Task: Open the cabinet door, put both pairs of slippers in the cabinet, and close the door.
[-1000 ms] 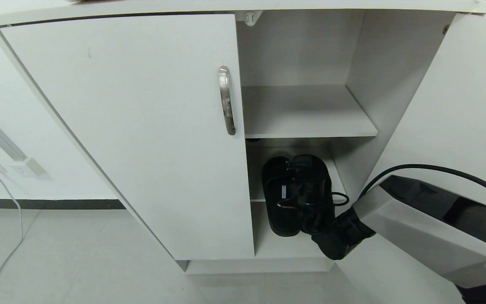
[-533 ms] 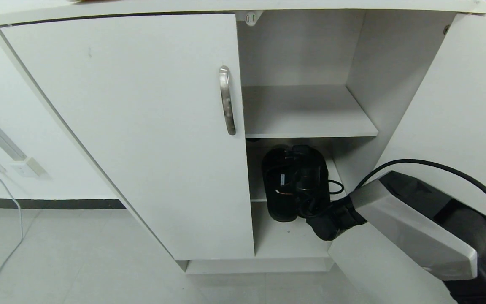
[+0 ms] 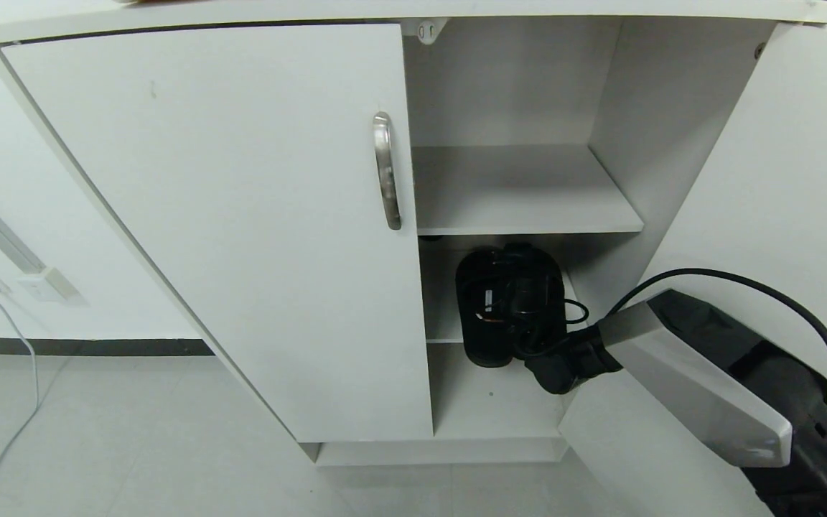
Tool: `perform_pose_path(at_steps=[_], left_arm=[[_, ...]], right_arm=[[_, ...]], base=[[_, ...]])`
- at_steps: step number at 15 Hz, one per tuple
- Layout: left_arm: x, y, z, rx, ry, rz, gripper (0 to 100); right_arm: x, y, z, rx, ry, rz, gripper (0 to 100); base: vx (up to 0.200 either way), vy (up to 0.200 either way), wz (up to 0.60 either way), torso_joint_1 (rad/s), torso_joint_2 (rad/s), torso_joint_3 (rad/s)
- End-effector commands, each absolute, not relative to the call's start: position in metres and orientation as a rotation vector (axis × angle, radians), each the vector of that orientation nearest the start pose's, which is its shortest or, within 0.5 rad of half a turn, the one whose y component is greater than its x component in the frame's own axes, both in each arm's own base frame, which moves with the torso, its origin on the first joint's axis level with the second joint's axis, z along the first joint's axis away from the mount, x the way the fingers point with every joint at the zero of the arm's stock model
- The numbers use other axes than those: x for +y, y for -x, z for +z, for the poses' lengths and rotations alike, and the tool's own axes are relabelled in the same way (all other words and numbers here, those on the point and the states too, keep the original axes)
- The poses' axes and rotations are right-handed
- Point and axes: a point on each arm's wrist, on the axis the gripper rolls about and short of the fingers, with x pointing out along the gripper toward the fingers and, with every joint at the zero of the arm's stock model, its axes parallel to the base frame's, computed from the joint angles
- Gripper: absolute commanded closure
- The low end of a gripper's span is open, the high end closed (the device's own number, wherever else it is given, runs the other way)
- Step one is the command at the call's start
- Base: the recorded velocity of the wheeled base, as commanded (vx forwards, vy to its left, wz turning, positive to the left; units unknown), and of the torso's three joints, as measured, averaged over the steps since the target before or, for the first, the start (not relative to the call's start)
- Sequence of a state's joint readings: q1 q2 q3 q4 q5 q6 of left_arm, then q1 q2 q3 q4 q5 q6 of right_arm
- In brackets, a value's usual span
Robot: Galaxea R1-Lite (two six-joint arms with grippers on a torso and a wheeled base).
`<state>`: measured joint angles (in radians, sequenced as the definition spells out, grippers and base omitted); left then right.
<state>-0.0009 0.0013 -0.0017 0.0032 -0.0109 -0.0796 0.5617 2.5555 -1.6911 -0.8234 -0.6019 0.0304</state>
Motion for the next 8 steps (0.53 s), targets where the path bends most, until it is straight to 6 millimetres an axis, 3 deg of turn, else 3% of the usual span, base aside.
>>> perform_pose_path(at_steps=[1,6,7,8], left_arm=[[-0.0002,0.0229,0.0761,0.002,0.08,-0.012,100],[-0.0002,0.0228,0.0761,0.003,0.08,-0.011,100],[-0.0002,0.0228,0.0756,0.004,0.081,-0.012,100],[-0.0002,0.0228,0.0756,0.004,0.081,-0.011,100]], right_arm=[[0.2649,-0.4511,0.0753,0.029,-0.011,-0.046,100],[0.2627,-0.4552,0.0693,0.039,-0.005,-0.053,100],[0.2627,-0.4552,0.0693,0.039,-0.005,-0.053,0],[0.2627,-0.4552,0.0693,0.039,-0.005,-0.053,0]], base=[[0.0,0.0,0.0,0.0,0.0,0.0],[0.0,0.0,0.0,0.0,0.0,0.0],[0.0,0.0,0.0,0.0,0.0,0.0],[0.0,0.0,0.0,0.0,0.0,0.0]])
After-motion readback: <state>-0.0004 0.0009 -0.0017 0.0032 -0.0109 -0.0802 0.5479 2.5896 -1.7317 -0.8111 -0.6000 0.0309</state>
